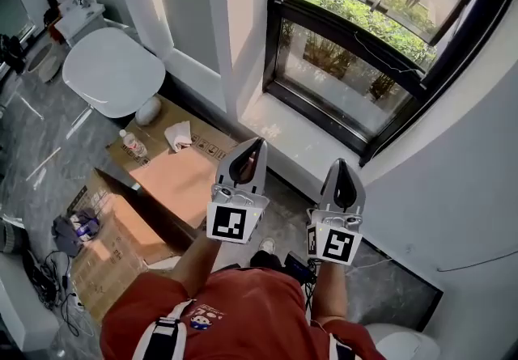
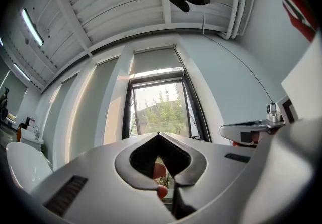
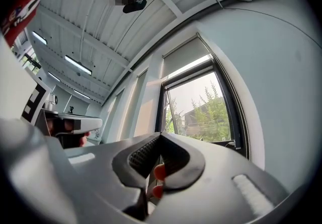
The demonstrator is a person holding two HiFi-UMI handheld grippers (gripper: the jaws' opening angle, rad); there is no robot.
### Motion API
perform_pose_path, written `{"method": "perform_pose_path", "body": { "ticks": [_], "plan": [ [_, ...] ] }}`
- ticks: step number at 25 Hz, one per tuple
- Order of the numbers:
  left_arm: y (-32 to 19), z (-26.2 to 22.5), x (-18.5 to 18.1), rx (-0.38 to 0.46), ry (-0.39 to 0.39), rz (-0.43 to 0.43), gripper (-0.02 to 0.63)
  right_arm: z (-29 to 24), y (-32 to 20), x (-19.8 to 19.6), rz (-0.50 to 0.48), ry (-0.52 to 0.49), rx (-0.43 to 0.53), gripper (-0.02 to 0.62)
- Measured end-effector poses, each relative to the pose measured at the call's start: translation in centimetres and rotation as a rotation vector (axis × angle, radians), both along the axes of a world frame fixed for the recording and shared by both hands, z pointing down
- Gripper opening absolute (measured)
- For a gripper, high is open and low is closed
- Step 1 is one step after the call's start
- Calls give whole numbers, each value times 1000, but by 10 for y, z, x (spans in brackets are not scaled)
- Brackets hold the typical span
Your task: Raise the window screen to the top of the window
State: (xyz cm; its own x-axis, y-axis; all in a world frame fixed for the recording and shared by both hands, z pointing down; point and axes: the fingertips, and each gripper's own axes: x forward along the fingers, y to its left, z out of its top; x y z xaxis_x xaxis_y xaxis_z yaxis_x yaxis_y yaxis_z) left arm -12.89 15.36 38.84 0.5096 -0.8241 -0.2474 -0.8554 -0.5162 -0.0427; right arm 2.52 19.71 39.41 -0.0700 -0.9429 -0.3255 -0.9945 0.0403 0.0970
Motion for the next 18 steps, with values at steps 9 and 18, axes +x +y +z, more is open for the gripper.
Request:
{"method": "perform_pose_path", "body": {
  "ticks": [9, 18],
  "plan": [
    [-56, -3, 58, 16, -32, 11, 5, 1, -53, 61, 23, -23, 7, 9],
    [-93, 2, 92, 12, -48, 11, 5, 7, -90, 94, 25, -36, 5, 9]
  ]
}}
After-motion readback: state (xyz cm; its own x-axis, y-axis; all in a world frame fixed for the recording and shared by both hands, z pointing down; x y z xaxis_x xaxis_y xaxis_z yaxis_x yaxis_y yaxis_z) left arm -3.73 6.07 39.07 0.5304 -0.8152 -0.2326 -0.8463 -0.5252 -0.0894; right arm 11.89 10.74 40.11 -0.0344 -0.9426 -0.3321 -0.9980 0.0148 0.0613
